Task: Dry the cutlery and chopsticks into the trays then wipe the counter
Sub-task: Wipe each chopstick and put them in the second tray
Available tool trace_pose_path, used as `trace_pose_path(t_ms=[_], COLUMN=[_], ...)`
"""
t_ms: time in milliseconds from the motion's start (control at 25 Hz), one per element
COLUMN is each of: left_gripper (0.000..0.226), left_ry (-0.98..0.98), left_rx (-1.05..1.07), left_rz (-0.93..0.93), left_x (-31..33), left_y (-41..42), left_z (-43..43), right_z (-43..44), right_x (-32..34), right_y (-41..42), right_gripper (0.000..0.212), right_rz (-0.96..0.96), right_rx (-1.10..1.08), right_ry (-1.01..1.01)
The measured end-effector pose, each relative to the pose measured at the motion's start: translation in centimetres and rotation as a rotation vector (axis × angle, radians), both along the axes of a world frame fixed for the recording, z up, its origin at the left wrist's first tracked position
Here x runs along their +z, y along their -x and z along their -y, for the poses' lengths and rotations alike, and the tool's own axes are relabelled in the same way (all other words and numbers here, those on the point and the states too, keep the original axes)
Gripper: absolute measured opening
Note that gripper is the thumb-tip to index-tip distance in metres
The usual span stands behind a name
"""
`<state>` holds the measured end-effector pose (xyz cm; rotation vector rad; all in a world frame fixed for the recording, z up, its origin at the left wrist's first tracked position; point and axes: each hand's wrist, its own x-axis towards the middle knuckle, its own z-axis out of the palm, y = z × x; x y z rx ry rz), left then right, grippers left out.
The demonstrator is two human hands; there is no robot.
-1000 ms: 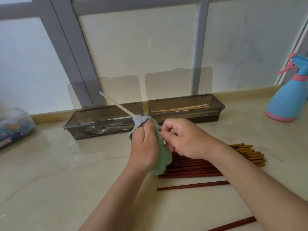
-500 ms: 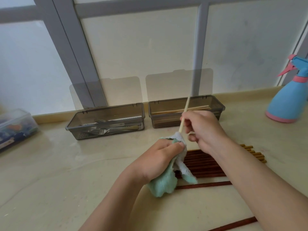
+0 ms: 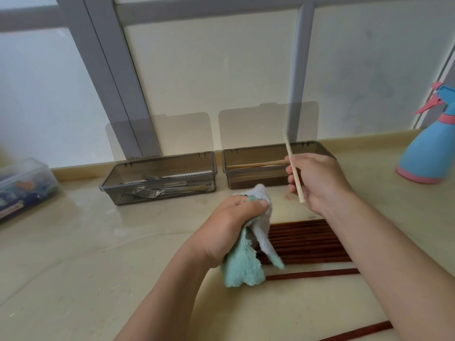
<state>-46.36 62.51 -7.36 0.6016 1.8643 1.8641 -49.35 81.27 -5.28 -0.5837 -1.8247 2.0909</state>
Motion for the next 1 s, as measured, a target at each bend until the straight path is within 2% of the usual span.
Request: trace_pose_path(t_ms=[120, 200, 280, 360, 480, 600, 680, 840, 920, 1000], left_gripper=[0.032, 0.030, 0.032, 0.034, 0.033, 0.036, 0.040, 0.028, 0.028, 0.033], left_ry=[-0.134, -0.130, -0.138, -0.156, -0.151, -0.149, -0.156, -0.143, -0.138, -0.141], left_rx=[0.212, 0.356, 0.408, 0.420, 0.402, 0.412, 0.417, 0.402, 0.412, 0.428], left_rz=[0.153, 0.147, 0.133, 0.140, 0.136, 0.146, 0.155, 0.127, 0.120, 0.120], left_x=[-0.1, -0.3, -0.3, -0.1, 0.1, 0.0, -0.1, -0.1, -0.3, -0.2], left_y=[1.1, 1.5, 1.6, 1.6, 1.4, 1.5, 1.6, 1.6, 1.7, 1.7], left_z=[0.5, 0.7, 0.6, 0.6, 0.5, 0.6, 0.7, 0.8, 1.0, 1.0], right_z=[-0.3, -0.1, -0.4, -1.5, -2.7, -2.9, -2.8, -1.5, -1.4, -2.0], right_x=[0.3, 0.5, 0.3, -0.5, -2.3, -3.1, -2.7, -1.7, -1.3, -0.7], right_y=[0.9, 1.0, 1.1, 1.9, 3.3, 3.7, 3.3, 2.4, 1.8, 0.9], right_gripper=[0.012, 0.009, 0.008, 0.011, 0.017, 0.021, 0.025, 0.033, 0.038, 0.029], right_rz=[-0.205, -0.439, -0.593, -0.638, -0.510, -0.224, -0.058, 0.234, 0.247, 0.135], right_rx=[-0.090, -0.184, -0.259, -0.310, -0.257, -0.158, -0.093, 0.144, 0.161, 0.152], right_ry=[-0.396, -0.534, -0.616, -0.850, -1.270, -1.489, -1.537, -1.638, -1.609, -1.533])
